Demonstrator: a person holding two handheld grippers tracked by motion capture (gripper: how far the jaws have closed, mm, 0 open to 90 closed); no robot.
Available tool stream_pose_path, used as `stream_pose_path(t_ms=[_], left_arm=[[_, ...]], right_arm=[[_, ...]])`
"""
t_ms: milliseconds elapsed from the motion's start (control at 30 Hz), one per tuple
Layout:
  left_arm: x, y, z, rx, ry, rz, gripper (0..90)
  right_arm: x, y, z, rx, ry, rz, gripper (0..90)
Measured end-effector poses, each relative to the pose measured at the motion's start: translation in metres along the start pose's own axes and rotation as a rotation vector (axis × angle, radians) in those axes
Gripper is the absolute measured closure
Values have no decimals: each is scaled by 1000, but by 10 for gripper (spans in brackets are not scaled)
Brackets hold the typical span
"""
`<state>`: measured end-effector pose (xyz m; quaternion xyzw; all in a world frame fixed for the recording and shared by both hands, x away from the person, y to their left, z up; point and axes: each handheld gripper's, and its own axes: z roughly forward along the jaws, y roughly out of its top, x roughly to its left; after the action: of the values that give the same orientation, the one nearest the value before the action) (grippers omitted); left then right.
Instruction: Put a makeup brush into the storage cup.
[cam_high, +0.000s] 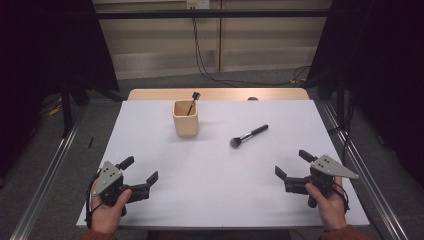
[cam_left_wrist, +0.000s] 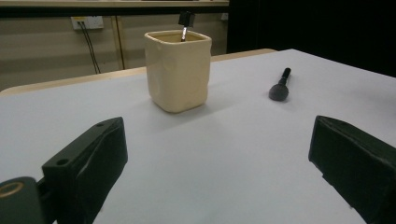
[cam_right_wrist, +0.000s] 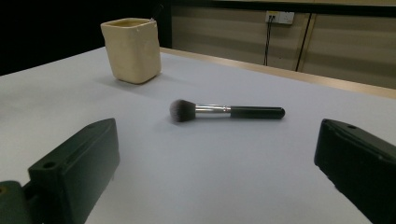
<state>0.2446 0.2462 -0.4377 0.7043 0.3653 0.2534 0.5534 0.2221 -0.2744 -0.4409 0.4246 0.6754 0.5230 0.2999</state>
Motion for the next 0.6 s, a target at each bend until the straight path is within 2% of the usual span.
stream_pose_path(t_ms=[100,233,333,400,467,600], left_arm=[[1,0,0,-7,12,-11,44],[3,0,2,-1,6,-1,42],[2,0,3,1,6,-7,41],[3,0,2,-3,4,-3,41],[1,1,0,-16,1,-13,41],[-1,1,0,-15,-4,4,41]], right_arm=[[-1,3,6,3,8,-5,0],[-2,10,14,-3,17,-6,0],[-2,15,20,-7,26,-16,0],[-4,19,24,-15,38,5,0],[-5,21,29,-16,28,-8,0],[-7,23,38,0,27,-26,0]])
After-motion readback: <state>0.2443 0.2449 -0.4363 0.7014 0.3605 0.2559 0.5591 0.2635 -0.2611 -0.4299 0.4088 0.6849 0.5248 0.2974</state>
